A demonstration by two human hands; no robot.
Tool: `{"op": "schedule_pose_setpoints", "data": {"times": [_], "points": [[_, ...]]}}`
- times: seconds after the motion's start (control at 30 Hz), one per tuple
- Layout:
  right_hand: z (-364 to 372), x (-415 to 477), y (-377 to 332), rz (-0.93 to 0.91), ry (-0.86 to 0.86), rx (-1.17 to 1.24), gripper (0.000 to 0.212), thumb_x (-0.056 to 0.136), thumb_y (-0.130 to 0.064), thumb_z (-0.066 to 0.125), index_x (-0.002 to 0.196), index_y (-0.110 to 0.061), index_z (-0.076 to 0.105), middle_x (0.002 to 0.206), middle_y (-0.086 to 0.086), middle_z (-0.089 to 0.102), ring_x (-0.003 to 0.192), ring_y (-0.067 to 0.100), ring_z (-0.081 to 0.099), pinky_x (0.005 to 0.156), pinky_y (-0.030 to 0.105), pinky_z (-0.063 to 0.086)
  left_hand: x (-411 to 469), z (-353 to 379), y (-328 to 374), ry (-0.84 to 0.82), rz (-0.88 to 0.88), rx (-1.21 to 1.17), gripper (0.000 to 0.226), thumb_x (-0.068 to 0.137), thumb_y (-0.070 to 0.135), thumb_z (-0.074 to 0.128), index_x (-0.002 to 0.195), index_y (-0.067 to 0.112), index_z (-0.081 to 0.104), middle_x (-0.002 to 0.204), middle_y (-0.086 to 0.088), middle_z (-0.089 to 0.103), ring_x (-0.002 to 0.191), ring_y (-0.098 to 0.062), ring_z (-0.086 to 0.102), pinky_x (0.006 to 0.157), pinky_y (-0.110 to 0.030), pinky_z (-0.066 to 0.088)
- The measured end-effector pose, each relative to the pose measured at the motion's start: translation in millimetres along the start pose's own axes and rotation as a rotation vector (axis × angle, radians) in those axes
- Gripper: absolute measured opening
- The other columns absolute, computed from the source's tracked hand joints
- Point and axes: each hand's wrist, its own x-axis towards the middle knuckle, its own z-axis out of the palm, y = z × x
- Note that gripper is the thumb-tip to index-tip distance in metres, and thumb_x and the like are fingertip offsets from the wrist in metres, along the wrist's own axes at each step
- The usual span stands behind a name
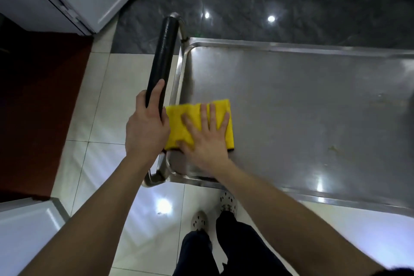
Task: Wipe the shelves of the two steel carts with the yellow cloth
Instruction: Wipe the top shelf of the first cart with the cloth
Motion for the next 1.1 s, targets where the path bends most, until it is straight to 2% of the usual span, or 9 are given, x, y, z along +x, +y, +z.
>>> {"op": "schedule_pose_setpoints", "data": {"times": [0.17, 0.27, 0.33, 0.4, 0.57, 0.7, 0.8, 0.93, 1.1], "points": [[-1.6, -69.2, 16.7, -0.389, -0.075, 0.014, 0.077, 0.101, -0.082, 0.037, 0.167, -0.044, 0.029, 0.181, 0.011, 0.003, 0.166, 0.041, -0.002, 0.121, 0.081, 0.008, -3.5, -3.2, 2.8, -0.014, 0.008, -0.02, 0.071, 0.107, 0.019, 0.056, 0.17, 0.035, 0.026, 0.154, -0.012, 0.044, 0.087, -0.039, 0.066, 0.078, -0.055, 0.062], [-21.5, -8.0, 63.6, -0.703, -0.15, -0.122, 0.078, 0.098, -0.086, 0.033, 0.167, -0.049, 0.026, 0.181, 0.003, 0.004, 0.167, 0.033, -0.003, 0.127, 0.073, 0.004, -2.6, -3.1, 4.1, -0.011, 0.007, -0.015, 0.071, 0.107, 0.017, 0.056, 0.17, 0.032, 0.027, 0.153, -0.013, 0.045, 0.085, -0.037, 0.066, 0.076, -0.054, 0.061], [-35.3, 56.2, 88.9, -0.76, -0.179, -0.19, 0.079, 0.098, -0.088, 0.03, 0.167, -0.05, 0.024, 0.181, 0.001, 0.007, 0.167, 0.03, -0.002, 0.129, 0.069, 0.001, -2.4, -2.5, 4.7, -0.003, 0.005, -0.006, 0.071, 0.107, 0.017, 0.056, 0.17, 0.033, 0.027, 0.153, -0.013, 0.045, 0.082, -0.037, 0.065, 0.072, -0.053, 0.06], [-46.6, 125.9, 103.8, -0.625, -0.175, -0.204, 0.079, 0.098, -0.088, 0.028, 0.166, -0.05, 0.024, 0.181, 0.001, 0.009, 0.167, 0.029, 0.001, 0.13, 0.067, 0.0, -3.9, -1.2, 4.7, 0.007, 0.001, 0.001, 0.07, 0.106, 0.018, 0.055, 0.169, 0.034, 0.028, 0.153, -0.012, 0.045, 0.078, -0.036, 0.063, 0.069, -0.05, 0.059], [-55.5, 232.6, 87.3, -0.04, -0.135, -0.104, 0.081, 0.096, -0.087, 0.02, 0.168, -0.049, 0.018, 0.181, 0.003, 0.005, 0.167, 0.029, -0.005, 0.126, 0.072, -0.008, -3.3, 2.3, 2.2, 0.024, 0.001, 0.018, 0.072, 0.106, 0.017, 0.058, 0.169, 0.035, 0.027, 0.153, -0.01, 0.045, 0.071, -0.024, 0.06, 0.065, -0.044, 0.061], [-35.1, 193.5, 51.0, 0.032, -0.044, -0.081, 0.082, 0.101, -0.081, 0.018, 0.17, -0.038, 0.023, 0.179, 0.015, 0.009, 0.166, 0.039, 0.002, 0.124, 0.076, -0.003, -2.4, 0.9, 1.9, 0.012, 0.008, 0.004, 0.07, 0.108, 0.019, 0.055, 0.17, 0.034, 0.027, 0.156, -0.012, 0.044, 0.077, -0.027, 0.063, 0.07, -0.045, 0.062], [-22.0, 103.0, 32.0, -0.139, -0.008, -0.063, 0.08, 0.103, -0.078, 0.031, 0.169, -0.034, 0.028, 0.179, 0.017, 0.012, 0.165, 0.041, 0.007, 0.122, 0.078, 0.006, -2.0, -3.7, 5.8, -0.015, -0.008, 0.004, 0.069, 0.108, 0.021, 0.054, 0.17, 0.034, 0.026, 0.157, -0.013, 0.042, 0.083, -0.036, 0.065, 0.075, -0.052, 0.061], [-7.0, -38.6, 29.7, -0.586, -0.118, -0.037, 0.078, 0.103, -0.078, 0.04, 0.168, -0.038, 0.03, 0.181, 0.01, 0.005, 0.166, 0.038, 0.002, 0.125, 0.076, 0.006, -3.4, -8.7, 11.6, -0.04, -0.027, 0.012, 0.071, 0.107, 0.019, 0.054, 0.171, 0.033, 0.025, 0.158, -0.013, 0.041, 0.089, -0.04, 0.065, 0.081, -0.056, 0.059], [-29.6, -37.5, 94.8, -0.931, -0.245, -0.065, 0.078, 0.101, -0.08, 0.043, 0.168, -0.043, 0.029, 0.181, -0.001, 0.01, 0.167, 0.03, 0.005, 0.128, 0.07, 0.009, -4.1, -8.9, 11.9, -0.045, -0.033, 0.014, 0.071, 0.107, 0.019, 0.054, 0.17, 0.033, 0.026, 0.157, -0.014, 0.041, 0.091, -0.045, 0.065, 0.084, -0.058, 0.058]]}}
